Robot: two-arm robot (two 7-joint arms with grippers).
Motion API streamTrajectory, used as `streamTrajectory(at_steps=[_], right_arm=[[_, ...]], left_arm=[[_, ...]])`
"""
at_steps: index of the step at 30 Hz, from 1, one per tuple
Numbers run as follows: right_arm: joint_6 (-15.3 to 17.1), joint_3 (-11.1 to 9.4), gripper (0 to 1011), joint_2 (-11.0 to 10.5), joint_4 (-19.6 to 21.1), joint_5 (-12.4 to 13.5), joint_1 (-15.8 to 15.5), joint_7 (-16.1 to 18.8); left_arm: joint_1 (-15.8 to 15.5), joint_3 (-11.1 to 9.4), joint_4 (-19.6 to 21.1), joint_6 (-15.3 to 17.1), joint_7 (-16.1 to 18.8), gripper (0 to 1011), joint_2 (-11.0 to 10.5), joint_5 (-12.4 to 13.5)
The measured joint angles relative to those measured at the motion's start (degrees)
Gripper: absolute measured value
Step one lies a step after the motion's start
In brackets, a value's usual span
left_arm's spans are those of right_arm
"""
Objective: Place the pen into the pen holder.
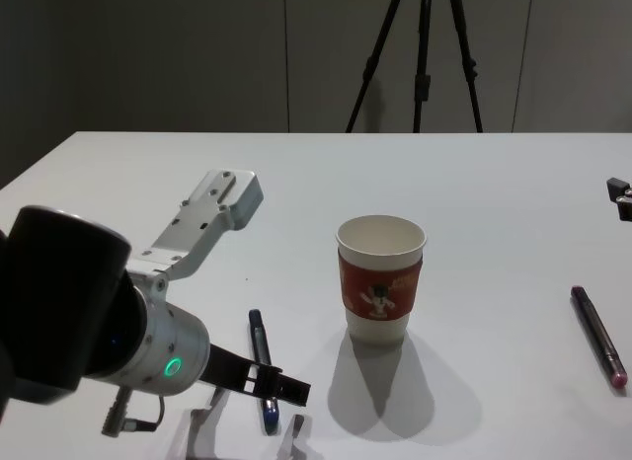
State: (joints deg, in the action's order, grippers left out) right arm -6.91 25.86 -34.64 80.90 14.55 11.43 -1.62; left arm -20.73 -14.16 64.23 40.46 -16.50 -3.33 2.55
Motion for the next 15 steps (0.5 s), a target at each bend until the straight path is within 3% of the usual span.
streamTrajectory(at_steps=[11,15], right_arm=[[0.0,0.0,1001,0.0,0.0,0.0,0.0,0.0],[0.0,0.0,1001,0.0,0.0,0.0,0.0,0.0]], left_arm=[[0.0,0.0,0.0,-0.1,0.0,1000,0.0,-0.1],[0.0,0.0,0.1,-0.1,0.0,931,-0.1,-0.2]])
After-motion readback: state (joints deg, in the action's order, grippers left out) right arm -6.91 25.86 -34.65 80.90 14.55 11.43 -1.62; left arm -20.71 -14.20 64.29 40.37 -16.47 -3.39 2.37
